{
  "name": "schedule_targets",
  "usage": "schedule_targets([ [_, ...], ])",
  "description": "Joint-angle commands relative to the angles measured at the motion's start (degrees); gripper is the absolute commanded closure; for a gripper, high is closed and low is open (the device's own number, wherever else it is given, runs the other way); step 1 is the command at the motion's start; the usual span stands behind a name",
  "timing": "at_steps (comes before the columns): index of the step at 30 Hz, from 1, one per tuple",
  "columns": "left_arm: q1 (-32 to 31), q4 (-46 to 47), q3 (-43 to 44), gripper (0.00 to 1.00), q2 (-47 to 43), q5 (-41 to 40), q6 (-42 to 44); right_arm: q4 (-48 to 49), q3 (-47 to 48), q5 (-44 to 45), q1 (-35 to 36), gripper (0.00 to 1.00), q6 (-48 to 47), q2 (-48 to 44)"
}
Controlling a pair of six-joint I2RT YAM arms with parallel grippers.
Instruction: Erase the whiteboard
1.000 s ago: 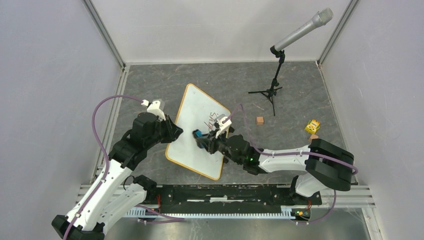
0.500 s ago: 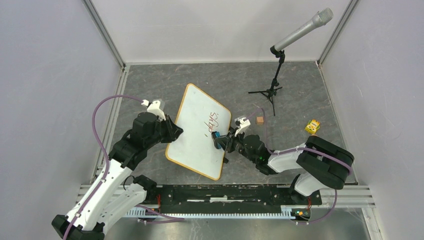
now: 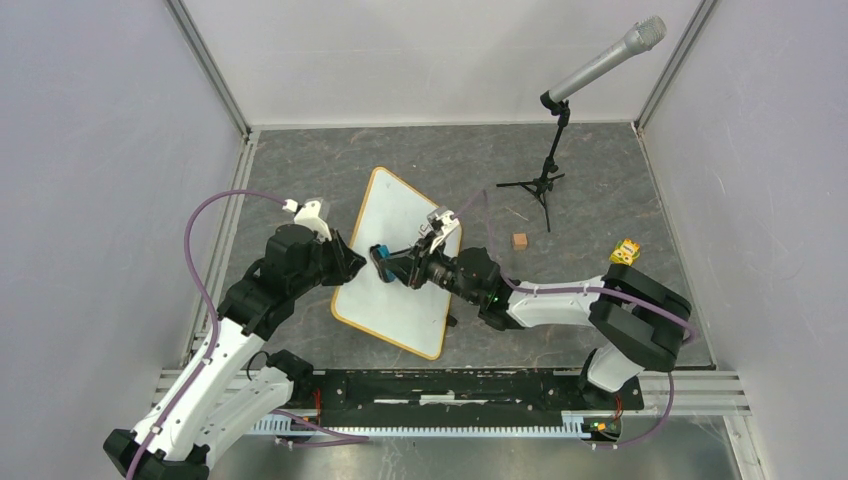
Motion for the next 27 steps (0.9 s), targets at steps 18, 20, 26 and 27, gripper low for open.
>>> schedule_targets([
  [18, -1.70, -4.63, -1.07, 0.98, 1.35, 4.07, 0.51, -1.46, -5.39, -3.44, -7.95, 1.00, 3.22, 1.85],
  [20, -1.67, -4.63, -1.09, 0.98, 1.34, 3.91, 0.57, -3.18, 0.03, -5.16, -6.47, 1.00, 2.11, 2.87],
  [26, -1.68, -4.85, -1.08, 0.98, 1.44, 3.49, 0.54, -4.38, 7.98, -5.35, -8.25, 1.00, 3.05, 8.23],
  [27, -1.78, -4.79, -1.07, 0.98, 1.26, 3.45, 0.52, -4.15, 7.37, -5.35, -9.05, 1.00, 3.31, 8.78],
])
